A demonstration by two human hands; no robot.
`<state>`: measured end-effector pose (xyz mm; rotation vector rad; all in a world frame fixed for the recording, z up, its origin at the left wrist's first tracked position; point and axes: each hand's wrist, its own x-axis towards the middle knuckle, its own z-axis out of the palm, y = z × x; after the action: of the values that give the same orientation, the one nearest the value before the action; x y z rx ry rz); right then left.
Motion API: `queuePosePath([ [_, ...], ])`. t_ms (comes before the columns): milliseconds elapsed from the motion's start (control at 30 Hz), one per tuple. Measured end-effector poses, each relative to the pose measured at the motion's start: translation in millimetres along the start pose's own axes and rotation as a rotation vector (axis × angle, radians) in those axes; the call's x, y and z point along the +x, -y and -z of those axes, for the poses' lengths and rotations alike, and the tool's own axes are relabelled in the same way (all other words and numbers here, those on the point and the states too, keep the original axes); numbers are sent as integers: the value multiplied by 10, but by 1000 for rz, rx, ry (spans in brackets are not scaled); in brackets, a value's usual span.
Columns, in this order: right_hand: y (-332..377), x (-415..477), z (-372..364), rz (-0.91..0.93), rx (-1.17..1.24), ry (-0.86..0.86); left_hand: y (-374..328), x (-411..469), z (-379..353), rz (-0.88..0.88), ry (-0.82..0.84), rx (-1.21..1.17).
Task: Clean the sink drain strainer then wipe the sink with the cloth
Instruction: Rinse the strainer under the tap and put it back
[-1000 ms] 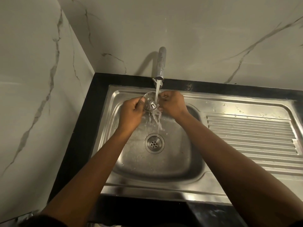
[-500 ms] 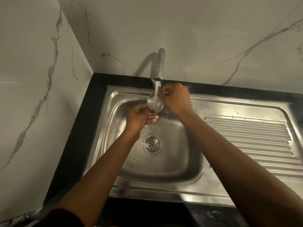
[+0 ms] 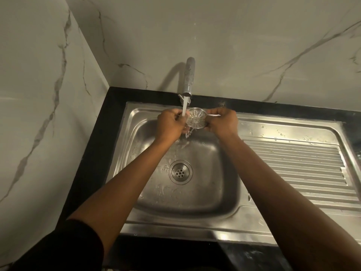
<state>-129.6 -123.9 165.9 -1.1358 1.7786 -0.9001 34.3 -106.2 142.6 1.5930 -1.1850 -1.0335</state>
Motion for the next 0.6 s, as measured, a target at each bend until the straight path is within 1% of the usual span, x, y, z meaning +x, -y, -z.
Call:
queuePosePath([
  [100, -27, 11, -4, -74, 62, 37, 65, 4, 59, -9, 51, -29],
  [167, -51, 16, -24, -167, 167, 103, 148, -6, 131, -8, 106, -65],
  [267, -7, -33, -68, -321, 363, 215, 242, -56, 243, -54, 184, -60],
  [367, 51, -67, -129, -445, 445, 334, 246, -92, 335, -95, 211, -80],
  [433, 56, -59, -157, -501, 442, 404, 234, -87, 396, -112, 173, -76],
  [467, 43, -50, -169, -500, 394, 434, 240, -85, 416, -101, 150, -90],
  [533, 18, -37, -188, -465, 273, 464, 285, -82, 438, -44, 114, -162],
  [600, -18, -36, -216, -442, 245, 462, 357, -87, 440, 60, 75, -267],
])
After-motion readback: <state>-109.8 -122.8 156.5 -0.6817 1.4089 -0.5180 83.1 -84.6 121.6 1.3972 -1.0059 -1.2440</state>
